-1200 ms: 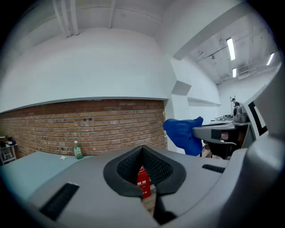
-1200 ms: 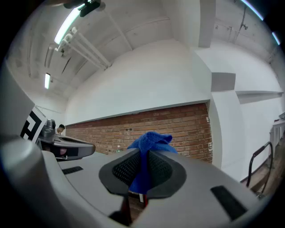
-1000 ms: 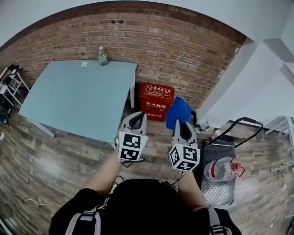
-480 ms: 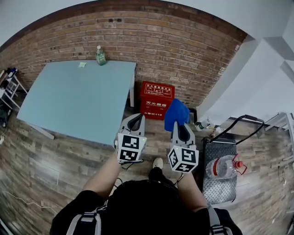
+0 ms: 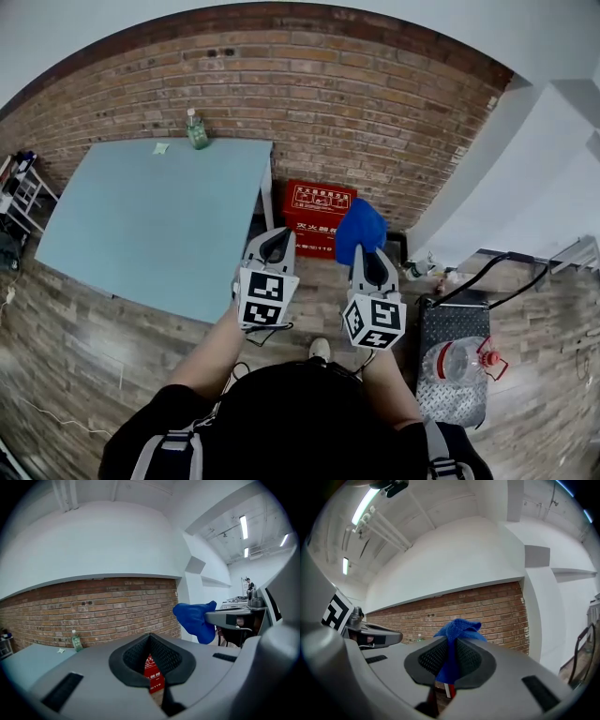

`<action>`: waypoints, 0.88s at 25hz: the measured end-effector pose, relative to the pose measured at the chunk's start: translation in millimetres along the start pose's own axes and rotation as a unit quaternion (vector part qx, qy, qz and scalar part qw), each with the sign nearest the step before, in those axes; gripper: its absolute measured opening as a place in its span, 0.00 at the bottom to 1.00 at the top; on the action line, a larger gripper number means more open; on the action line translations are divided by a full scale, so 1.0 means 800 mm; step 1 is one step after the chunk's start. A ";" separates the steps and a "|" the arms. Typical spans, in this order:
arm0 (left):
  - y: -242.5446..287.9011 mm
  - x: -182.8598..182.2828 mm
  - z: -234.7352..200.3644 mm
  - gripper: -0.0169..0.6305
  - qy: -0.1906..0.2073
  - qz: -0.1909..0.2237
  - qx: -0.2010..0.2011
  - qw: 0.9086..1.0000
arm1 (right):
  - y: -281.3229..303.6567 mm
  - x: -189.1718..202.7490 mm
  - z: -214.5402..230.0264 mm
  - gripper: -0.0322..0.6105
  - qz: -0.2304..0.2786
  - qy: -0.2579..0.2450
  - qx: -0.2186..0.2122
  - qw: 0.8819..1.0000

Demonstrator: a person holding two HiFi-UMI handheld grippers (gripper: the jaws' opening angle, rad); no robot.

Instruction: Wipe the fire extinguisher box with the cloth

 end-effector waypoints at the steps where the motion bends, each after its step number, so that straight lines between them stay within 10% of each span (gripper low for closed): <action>1: 0.015 -0.007 0.000 0.04 0.004 0.002 -0.001 1.000 | 0.012 -0.003 0.010 0.12 0.001 0.001 -0.001 1.000; 22: 0.221 -0.050 0.005 0.04 -0.005 -0.028 -0.071 0.997 | 0.189 -0.011 0.160 0.12 -0.026 0.011 -0.075 0.997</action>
Point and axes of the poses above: the fingertips, and each gripper's own axes: y forward along the fingers, z to its right, x out of its underside, the point moved 1 cm from there along -y, backward along the fingers, and after that the axes turned 2 degrees about y, right-handed, at the moved point
